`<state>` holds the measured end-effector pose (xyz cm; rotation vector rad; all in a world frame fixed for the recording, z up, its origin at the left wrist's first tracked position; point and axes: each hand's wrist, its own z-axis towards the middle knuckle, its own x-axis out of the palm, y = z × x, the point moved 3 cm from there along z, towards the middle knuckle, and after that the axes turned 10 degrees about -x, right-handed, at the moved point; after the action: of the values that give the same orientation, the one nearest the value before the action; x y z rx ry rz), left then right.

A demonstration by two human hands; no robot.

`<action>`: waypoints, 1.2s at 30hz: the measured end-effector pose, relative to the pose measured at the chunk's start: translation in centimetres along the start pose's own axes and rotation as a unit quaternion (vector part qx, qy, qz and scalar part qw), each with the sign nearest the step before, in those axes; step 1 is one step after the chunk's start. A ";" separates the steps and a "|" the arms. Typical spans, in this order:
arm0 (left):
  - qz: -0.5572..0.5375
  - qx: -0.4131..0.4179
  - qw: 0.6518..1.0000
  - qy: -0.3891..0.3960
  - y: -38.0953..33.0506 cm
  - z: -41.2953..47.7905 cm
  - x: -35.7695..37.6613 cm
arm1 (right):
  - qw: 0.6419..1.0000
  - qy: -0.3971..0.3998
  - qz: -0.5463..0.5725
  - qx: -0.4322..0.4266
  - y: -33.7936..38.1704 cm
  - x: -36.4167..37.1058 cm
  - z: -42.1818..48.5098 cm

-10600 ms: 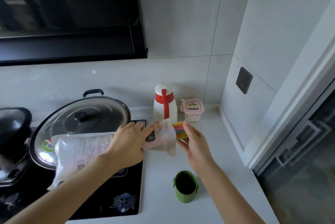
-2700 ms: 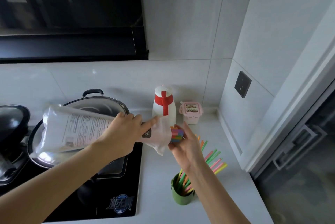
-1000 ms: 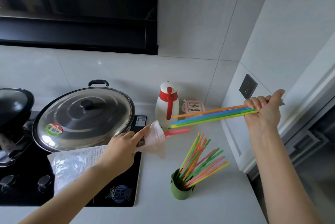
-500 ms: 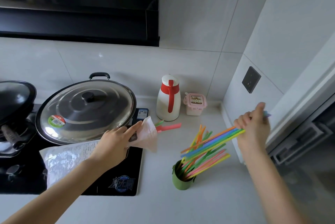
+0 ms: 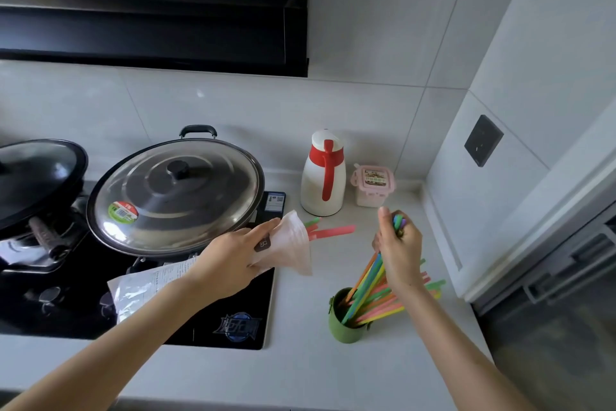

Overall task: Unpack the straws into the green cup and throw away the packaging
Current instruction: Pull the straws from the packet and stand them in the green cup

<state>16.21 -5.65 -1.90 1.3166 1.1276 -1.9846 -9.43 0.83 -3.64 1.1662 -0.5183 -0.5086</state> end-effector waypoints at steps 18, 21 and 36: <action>0.009 0.008 1.000 0.003 -0.8 0.5 0.1 | 0.974 0.122 -0.142 0.128 -2.9 -0.1 -1.1; 0.022 0.011 1.000 -0.005 -1.0 0.6 0.2 | 0.983 0.094 -0.116 0.110 -1.8 -0.9 -0.6; 0.020 0.034 0.999 -0.003 -2.2 0.8 0.2 | 0.952 0.194 -0.222 0.080 0.6 -2.0 -0.8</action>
<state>14.08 -5.13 -1.20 1.3564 1.0304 -2.0131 -10.46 2.85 -3.51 1.5060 0.0513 -0.6094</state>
